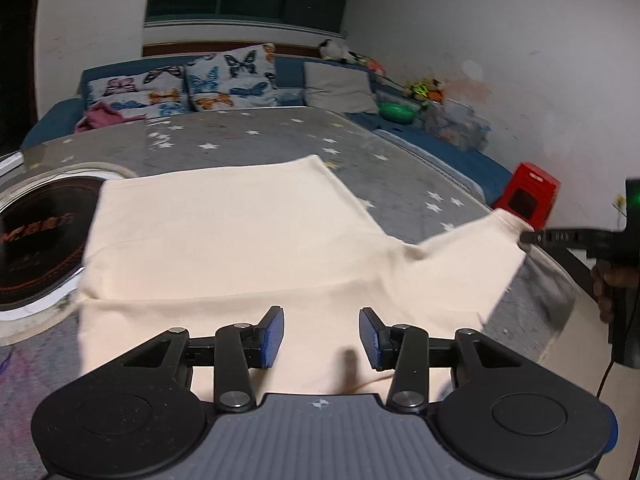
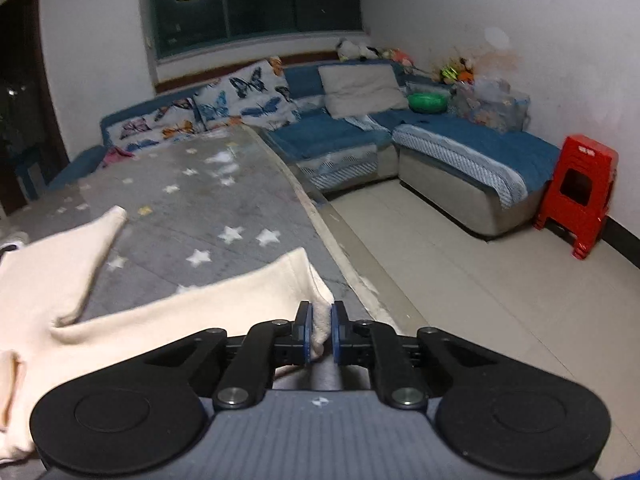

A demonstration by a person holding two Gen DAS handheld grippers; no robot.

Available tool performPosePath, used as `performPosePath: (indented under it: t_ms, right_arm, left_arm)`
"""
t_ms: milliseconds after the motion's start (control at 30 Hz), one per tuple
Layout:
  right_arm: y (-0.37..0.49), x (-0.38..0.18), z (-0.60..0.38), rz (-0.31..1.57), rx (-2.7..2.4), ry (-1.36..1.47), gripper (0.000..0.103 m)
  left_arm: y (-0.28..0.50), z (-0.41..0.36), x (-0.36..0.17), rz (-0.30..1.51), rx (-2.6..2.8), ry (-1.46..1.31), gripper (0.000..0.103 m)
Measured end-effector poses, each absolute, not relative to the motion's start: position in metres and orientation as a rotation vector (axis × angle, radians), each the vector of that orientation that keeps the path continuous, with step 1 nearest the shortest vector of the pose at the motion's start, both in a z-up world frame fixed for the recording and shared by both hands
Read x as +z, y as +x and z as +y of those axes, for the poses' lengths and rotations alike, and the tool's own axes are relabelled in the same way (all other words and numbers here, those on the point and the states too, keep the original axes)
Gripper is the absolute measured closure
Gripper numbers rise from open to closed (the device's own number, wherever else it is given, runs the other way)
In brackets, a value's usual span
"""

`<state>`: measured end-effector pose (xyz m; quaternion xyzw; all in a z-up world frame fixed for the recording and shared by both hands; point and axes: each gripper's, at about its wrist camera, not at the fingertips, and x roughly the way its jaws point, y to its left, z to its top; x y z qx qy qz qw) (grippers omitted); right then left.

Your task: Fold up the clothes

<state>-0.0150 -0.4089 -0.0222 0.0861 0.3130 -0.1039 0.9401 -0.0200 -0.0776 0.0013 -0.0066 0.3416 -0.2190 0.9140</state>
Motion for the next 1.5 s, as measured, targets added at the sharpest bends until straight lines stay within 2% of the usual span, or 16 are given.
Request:
performPosePath:
  t_ms: [400, 767, 1167, 1500]
  right_arm:
    - [-0.031, 0.057, -0.356, 0.517, 0.139, 0.193, 0.095]
    - [-0.007, 0.101, -0.255, 0.511, 0.486, 0.116, 0.095]
    - [0.009, 0.077, -0.131, 0.62, 0.714, -0.028, 0.096]
    - [0.013, 0.045, -0.085, 0.705, 0.797, -0.108, 0.095]
  left_arm:
    - [-0.021, -0.101, -0.012, 0.711, -0.505, 0.041, 0.054]
    - [-0.042, -0.016, 0.017, 0.617, -0.344, -0.079, 0.051]
    - [-0.07, 0.056, 0.014, 0.594, -0.184, -0.177, 0.05]
    - [-0.076, 0.077, 0.011, 0.589, -0.152, -0.212, 0.05]
